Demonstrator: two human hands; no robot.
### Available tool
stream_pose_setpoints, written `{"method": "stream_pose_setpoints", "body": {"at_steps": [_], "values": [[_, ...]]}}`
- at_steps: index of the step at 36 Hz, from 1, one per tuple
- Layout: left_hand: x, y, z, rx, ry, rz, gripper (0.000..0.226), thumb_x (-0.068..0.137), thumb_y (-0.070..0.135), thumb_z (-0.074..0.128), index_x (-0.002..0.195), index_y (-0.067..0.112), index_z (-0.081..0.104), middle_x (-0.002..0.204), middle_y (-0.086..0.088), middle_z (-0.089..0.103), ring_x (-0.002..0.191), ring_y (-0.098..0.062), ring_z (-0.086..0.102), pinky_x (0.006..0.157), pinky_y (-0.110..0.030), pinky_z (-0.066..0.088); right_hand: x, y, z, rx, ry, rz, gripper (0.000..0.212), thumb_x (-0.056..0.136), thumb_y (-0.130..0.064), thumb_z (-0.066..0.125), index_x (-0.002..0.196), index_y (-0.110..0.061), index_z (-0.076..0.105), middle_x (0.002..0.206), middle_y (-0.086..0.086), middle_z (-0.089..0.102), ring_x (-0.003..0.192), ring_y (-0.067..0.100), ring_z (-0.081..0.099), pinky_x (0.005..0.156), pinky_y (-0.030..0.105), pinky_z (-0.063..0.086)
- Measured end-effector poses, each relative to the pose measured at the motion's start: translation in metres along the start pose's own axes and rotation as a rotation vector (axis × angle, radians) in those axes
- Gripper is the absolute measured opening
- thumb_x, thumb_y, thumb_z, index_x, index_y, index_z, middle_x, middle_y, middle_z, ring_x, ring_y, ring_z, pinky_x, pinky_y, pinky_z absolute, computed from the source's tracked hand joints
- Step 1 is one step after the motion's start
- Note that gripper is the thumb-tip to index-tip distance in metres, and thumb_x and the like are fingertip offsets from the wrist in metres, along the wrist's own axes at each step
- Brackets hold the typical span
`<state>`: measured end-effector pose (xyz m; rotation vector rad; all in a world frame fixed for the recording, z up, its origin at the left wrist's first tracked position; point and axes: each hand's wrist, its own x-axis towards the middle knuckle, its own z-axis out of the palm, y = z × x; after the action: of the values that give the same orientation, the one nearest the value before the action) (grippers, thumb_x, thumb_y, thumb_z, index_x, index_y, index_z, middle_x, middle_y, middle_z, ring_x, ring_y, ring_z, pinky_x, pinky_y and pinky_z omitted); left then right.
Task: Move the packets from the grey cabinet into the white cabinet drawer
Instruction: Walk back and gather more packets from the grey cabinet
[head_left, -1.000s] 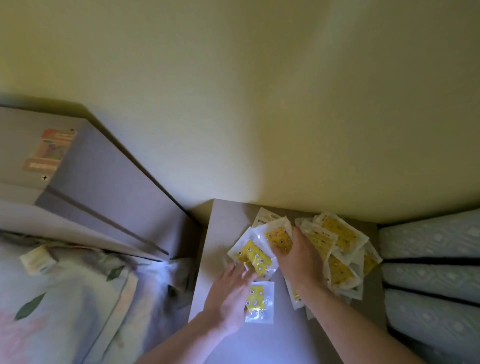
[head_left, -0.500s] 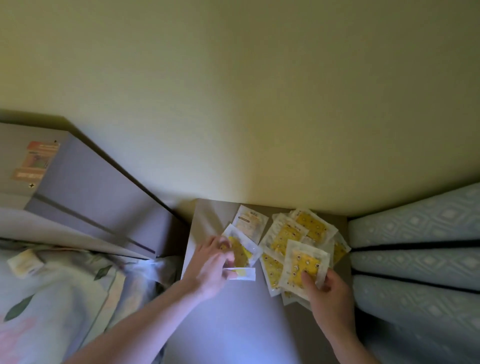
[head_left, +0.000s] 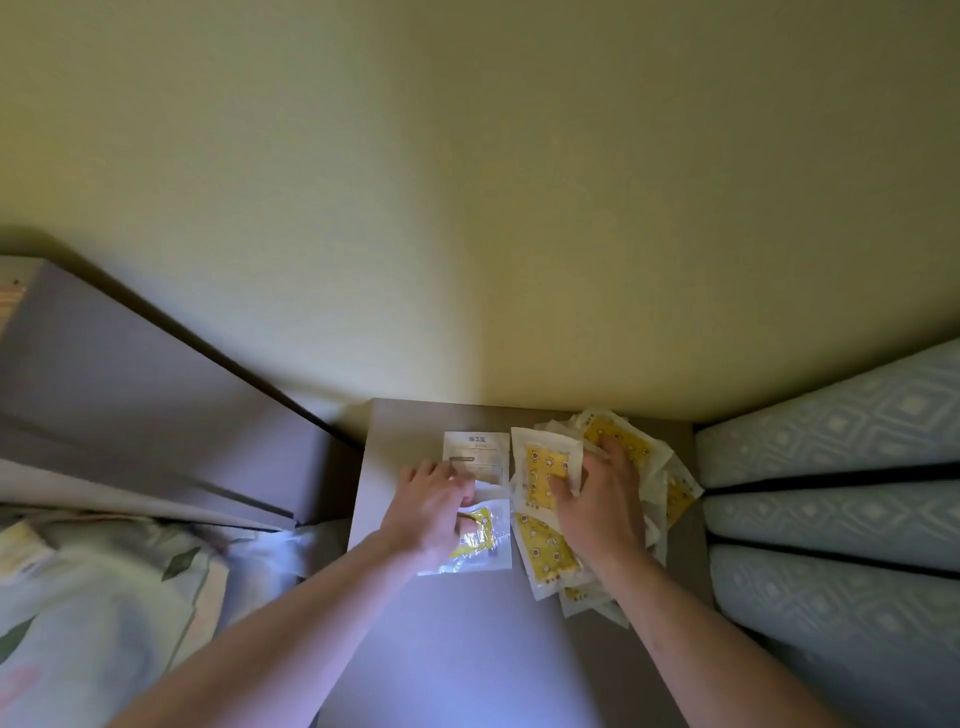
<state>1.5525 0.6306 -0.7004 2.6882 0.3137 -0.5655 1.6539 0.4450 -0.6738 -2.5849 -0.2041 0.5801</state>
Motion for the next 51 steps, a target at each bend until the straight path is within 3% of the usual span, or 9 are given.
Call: {"method": "stream_pose_setpoints", "body": {"at_steps": [4,9,12,15,22,28,38,46,51], "values": [[-0.008,-0.004,-0.006,-0.292,0.047,-0.093,0.028,0.093,0.033,0.069,0.083,0.027,0.043,0.095,0.012,0.057,0.094,-0.013,0.055,0.091,-0.028,0.037,0.012,0.002,-0.001,-0.134,0.01,-0.002,0.032,0.093,-0.04,0.066,0.121,-0.025,0.065,0.143,0.0,0.045,0.131,0.026,0.04,0.097,0.04,0.049],[-0.006,-0.01,-0.006,-0.637,0.201,-0.252,0.029,0.092,0.025,0.072,0.083,0.022,0.044,0.067,0.009,0.042,0.058,-0.008,0.038,0.052,-0.021,0.032,0.017,0.007,-0.003,-0.208,0.032,0.006,0.034,0.093,-0.045,0.063,0.115,-0.019,0.063,0.121,0.001,0.057,0.117,0.024,0.047,0.09,0.035,0.048],[0.006,-0.01,-0.008,-0.622,0.215,-0.309,0.022,0.093,0.025,0.07,0.102,0.026,0.05,0.096,0.014,0.054,0.074,-0.008,0.055,0.061,-0.024,0.045,0.015,0.013,-0.003,-0.2,0.062,-0.013,0.035,0.091,-0.044,0.066,0.115,-0.019,0.062,0.125,0.003,0.052,0.117,0.023,0.045,0.088,0.03,0.045],[0.017,-0.008,-0.009,-0.538,0.175,-0.328,0.054,0.091,0.034,0.072,0.135,0.028,0.043,0.134,0.014,0.04,0.087,-0.016,0.063,0.078,-0.038,0.054,0.012,0.014,-0.003,-0.205,0.072,0.009,0.039,0.09,-0.043,0.068,0.119,-0.018,0.061,0.133,0.005,0.045,0.119,0.024,0.044,0.089,0.032,0.046],[0.024,0.001,-0.011,-0.481,0.05,-0.41,0.098,0.071,0.052,0.086,0.147,0.025,0.03,0.14,0.003,0.041,0.114,-0.023,0.06,0.09,-0.038,0.053,0.02,0.015,-0.003,-0.214,0.018,0.05,0.041,0.09,-0.043,0.068,0.122,-0.021,0.059,0.13,0.005,0.052,0.122,0.027,0.046,0.094,0.037,0.046],[0.022,0.009,-0.015,-0.517,-0.083,-0.587,0.066,0.069,0.053,0.087,0.112,0.02,0.049,0.107,0.004,0.056,0.094,-0.02,0.059,0.081,-0.034,0.053,0.021,0.008,0.0,-0.086,-0.001,0.077,0.038,0.089,-0.029,0.073,0.121,-0.019,0.054,0.125,0.004,0.053,0.115,0.025,0.051,0.088,0.04,0.055],[-0.003,0.006,0.009,-0.695,0.048,-0.601,0.041,0.083,0.036,0.079,0.111,0.019,0.055,0.085,0.009,0.06,0.086,-0.022,0.063,0.067,-0.031,0.049,0.021,-0.002,-0.005,0.036,-0.082,0.059,0.045,0.086,-0.004,0.071,0.123,-0.018,0.05,0.119,0.003,0.05,0.109,0.027,0.057,0.087,0.038,0.053],[-0.02,0.001,0.026,-0.808,0.089,-0.657,0.055,0.083,0.041,0.08,0.126,0.022,0.051,0.097,0.002,0.062,0.099,-0.031,0.067,0.071,-0.036,0.055,0.018,-0.003,-0.004,-0.144,-0.181,0.03,0.063,0.083,-0.035,0.079,0.135,-0.018,0.048,0.131,0.005,0.054,0.122,0.029,0.053,0.1,0.044,0.049],[-0.028,0.0,0.036,-0.888,0.128,-0.667,0.038,0.083,0.036,0.08,0.106,0.027,0.051,0.09,0.003,0.064,0.096,-0.033,0.068,0.071,-0.037,0.051,0.022,-0.01,-0.003,-0.22,-0.218,0.059,0.059,0.08,-0.038,0.082,0.127,-0.018,0.053,0.133,0.007,0.046,0.115,0.028,0.053,0.08,0.031,0.038]]}}
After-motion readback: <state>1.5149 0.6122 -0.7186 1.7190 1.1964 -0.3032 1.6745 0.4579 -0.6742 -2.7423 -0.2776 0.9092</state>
